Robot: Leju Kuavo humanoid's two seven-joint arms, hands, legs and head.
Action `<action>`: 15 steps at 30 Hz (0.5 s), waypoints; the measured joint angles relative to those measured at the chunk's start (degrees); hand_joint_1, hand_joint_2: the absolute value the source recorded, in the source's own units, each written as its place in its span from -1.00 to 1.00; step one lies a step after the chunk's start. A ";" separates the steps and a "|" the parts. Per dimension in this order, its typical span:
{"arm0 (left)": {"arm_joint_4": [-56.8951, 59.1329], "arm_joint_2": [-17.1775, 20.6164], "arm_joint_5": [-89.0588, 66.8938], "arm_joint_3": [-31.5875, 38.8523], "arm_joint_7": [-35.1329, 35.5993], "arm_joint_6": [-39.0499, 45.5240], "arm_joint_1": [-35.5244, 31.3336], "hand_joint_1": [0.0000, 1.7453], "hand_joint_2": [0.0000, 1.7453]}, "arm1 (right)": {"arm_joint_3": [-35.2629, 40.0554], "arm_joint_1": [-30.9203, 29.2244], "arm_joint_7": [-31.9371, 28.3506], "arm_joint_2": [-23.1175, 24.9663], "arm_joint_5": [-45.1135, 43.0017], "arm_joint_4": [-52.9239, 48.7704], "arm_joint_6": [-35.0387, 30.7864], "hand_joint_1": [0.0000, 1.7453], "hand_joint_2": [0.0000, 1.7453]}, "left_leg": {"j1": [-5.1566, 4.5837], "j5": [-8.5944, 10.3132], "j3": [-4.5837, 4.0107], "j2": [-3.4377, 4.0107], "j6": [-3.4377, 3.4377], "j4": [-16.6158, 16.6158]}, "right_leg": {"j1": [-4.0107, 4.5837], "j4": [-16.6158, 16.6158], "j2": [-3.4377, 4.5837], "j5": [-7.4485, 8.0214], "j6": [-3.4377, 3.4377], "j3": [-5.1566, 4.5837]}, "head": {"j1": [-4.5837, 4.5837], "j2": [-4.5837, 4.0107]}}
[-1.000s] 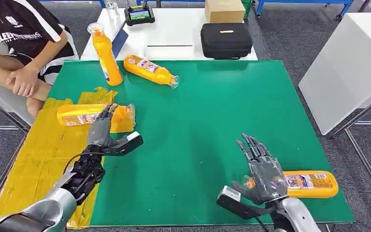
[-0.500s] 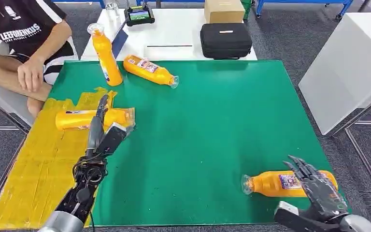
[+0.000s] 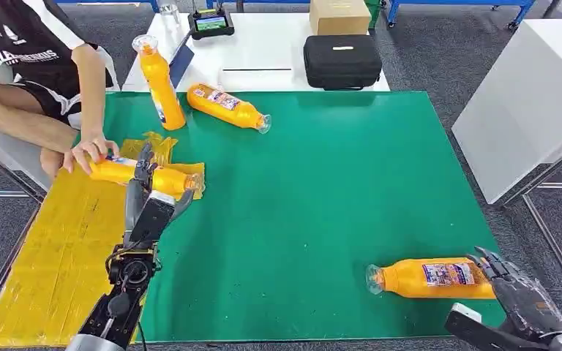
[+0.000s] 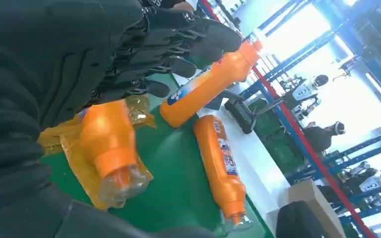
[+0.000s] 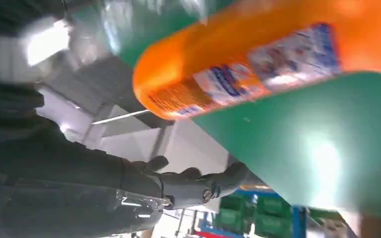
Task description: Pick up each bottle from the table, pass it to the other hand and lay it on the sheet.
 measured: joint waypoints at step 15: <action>0.00 -0.92 2.02 0.00 -0.61 0.44 0.26 -1.00 1.00 | -0.81 -3.50 -0.57 0.50 4.77 8.51 -1.20 -1.00 1.00 | 0.02 0.01 -0.01 0.02 0.00 0.00 | 0.01 0.01 0.01 0.01 0.01 0.00 | 0.00 0.00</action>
